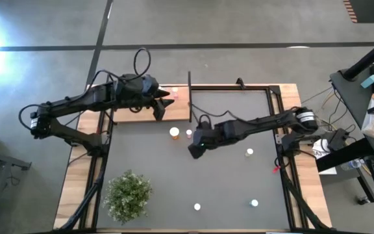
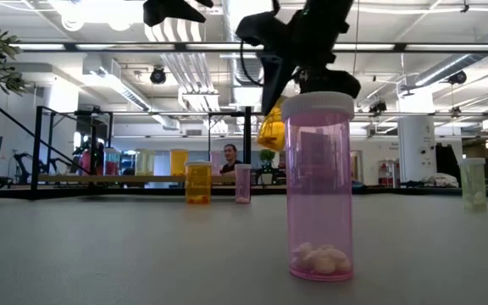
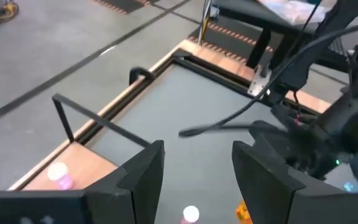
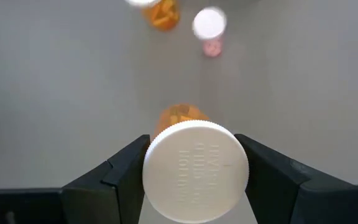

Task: Pick and place medicine bottles onto shelf by color
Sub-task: Move the top orange pill bottle to the middle of the table

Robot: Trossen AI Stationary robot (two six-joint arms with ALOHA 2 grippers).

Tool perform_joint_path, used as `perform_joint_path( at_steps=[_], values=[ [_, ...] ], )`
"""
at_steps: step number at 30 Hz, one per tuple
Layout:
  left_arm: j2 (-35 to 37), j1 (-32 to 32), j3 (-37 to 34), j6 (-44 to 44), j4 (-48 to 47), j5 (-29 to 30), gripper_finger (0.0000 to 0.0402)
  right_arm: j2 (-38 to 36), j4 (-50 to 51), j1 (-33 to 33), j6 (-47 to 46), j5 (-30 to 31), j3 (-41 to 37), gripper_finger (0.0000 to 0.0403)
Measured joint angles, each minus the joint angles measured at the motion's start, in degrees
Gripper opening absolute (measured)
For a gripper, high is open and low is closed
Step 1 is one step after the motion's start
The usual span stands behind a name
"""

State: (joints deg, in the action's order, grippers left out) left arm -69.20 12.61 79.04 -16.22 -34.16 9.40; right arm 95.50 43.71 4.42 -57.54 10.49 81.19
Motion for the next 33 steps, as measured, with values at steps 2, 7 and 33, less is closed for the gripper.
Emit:
perform_joint_path(
  at_steps=[2,7,33],
  values=[
    [0.5,-0.2,0.0,0.0,0.1,-0.4,0.0174,2.4,1.9,-0.1,-0.3,0.0,2.7,0.0215],
    [2.3,-1.1,0.0,0.0,0.2,-1.3,0.0174,8.3,7.0,-0.2,-1.1,0.0,9.8,0.0215],
    [3.8,-4.1,-0.7,0.0,-4.6,-3.3,0.0174,33.7,18.8,-2.2,14.1,-0.4,40.0,0.0215]
  ],
)
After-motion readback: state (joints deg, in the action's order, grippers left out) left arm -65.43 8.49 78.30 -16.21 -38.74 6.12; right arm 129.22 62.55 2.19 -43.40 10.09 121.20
